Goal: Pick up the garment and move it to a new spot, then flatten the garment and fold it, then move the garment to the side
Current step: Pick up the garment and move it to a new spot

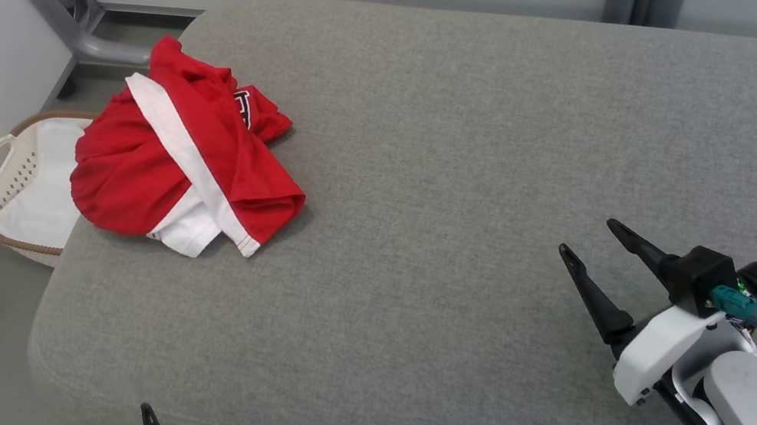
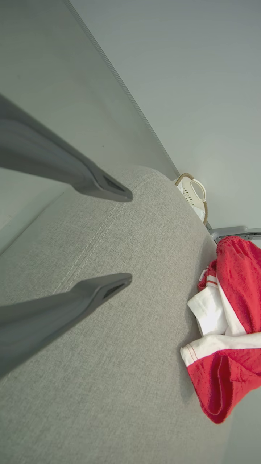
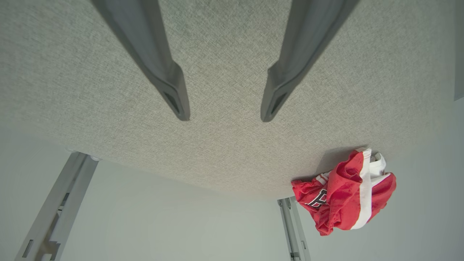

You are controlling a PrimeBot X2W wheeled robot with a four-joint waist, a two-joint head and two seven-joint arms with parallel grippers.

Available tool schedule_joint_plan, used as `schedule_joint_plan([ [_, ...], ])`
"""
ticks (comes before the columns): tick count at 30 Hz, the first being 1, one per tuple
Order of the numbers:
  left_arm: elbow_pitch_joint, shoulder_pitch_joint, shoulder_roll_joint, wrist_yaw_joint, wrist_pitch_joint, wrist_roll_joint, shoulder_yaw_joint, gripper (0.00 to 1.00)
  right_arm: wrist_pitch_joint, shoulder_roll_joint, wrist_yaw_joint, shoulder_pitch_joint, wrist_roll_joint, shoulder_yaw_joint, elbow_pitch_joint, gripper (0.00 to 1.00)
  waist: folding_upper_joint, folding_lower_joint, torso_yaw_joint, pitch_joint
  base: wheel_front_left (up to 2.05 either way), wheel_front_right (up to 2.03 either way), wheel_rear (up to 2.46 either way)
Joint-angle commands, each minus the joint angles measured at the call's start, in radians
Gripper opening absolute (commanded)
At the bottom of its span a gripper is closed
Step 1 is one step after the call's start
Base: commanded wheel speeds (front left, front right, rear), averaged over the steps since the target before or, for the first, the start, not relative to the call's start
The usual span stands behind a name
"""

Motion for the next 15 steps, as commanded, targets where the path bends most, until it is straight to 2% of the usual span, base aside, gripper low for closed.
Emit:
schedule_joint_plan([
  [1,0.003,-0.035,-0.001,-0.012,-0.001,-0.017,-0.005,1.00,-0.005,-0.006,-0.001,-0.015,-0.010,0.002,0.004,1.00,0.0000,0.0000,-0.023,0.032,0.00,0.00,0.00],
  [8,0.049,-0.158,0.001,-0.060,-0.001,-0.073,0.013,1.00,-0.005,-0.006,-0.001,-0.056,-0.048,0.020,0.005,1.00,0.0000,0.0000,-0.100,0.113,0.00,0.00,0.00],
  [15,0.143,-0.393,0.097,-0.084,-0.001,-0.091,0.014,1.00,-0.005,-0.006,-0.001,-0.119,-0.091,0.047,0.003,1.00,0.0000,0.0000,-0.174,0.222,0.00,0.00,0.00],
])
